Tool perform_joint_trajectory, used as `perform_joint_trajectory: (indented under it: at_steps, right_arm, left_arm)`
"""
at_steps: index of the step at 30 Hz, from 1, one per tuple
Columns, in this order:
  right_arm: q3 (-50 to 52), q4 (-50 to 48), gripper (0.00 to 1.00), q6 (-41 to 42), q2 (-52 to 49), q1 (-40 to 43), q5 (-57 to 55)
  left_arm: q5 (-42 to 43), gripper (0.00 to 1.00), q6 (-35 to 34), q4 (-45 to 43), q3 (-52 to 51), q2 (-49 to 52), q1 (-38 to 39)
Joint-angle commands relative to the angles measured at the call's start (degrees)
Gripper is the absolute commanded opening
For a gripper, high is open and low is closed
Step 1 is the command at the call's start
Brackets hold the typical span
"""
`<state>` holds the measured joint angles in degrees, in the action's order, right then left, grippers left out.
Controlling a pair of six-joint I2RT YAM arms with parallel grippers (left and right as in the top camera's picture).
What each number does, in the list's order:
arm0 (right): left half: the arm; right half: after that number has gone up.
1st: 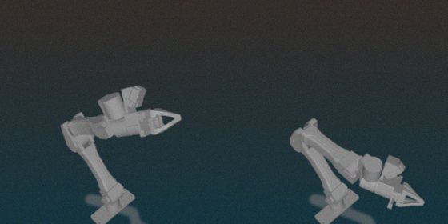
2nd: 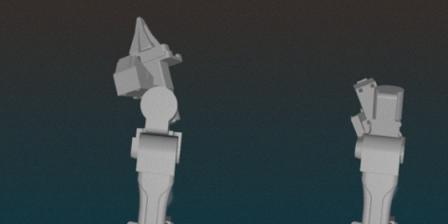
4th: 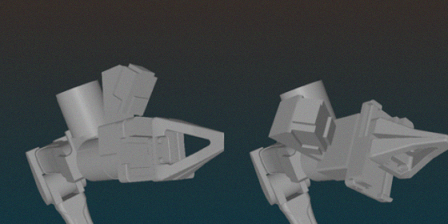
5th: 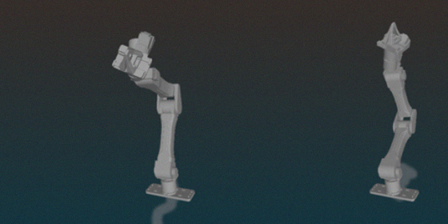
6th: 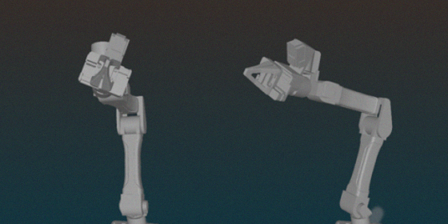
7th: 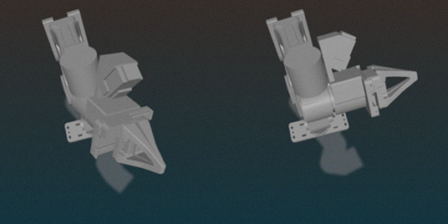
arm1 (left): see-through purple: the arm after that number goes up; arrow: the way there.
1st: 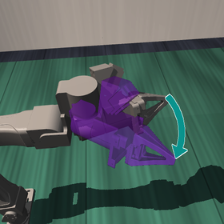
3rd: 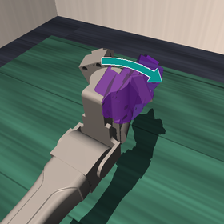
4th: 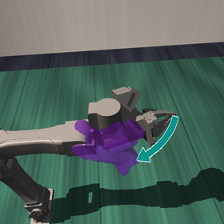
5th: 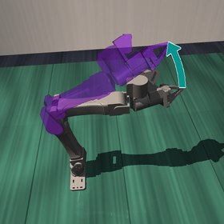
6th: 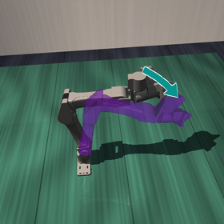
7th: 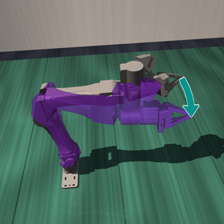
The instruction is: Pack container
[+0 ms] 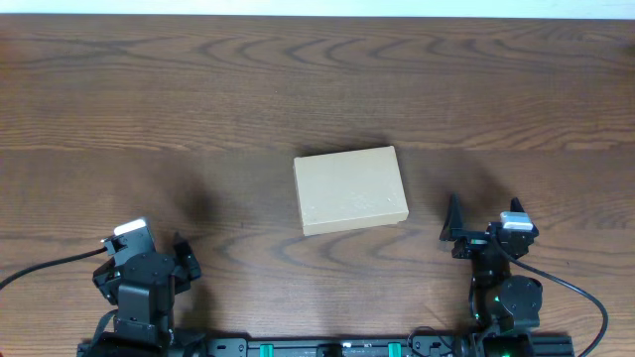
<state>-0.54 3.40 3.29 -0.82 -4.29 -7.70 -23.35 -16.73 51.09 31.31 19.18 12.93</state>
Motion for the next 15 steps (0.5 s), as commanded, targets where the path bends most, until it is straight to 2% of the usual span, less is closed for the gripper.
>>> perform_joint_trajectory:
  at_steps: [1, 15]
  right_arm:
    - [0.22, 0.07, 0.99, 0.94, 0.50, 0.68, -0.85]
    - [0.22, 0.07, 0.99, 0.94, 0.50, 0.68, -0.85]
  left_arm:
    - [-1.03, 0.95, -0.44, 0.11, -0.04, -0.17, -0.15]
    - [-0.96, 0.95, -0.46, 1.22, -0.04, -0.22, -0.17]
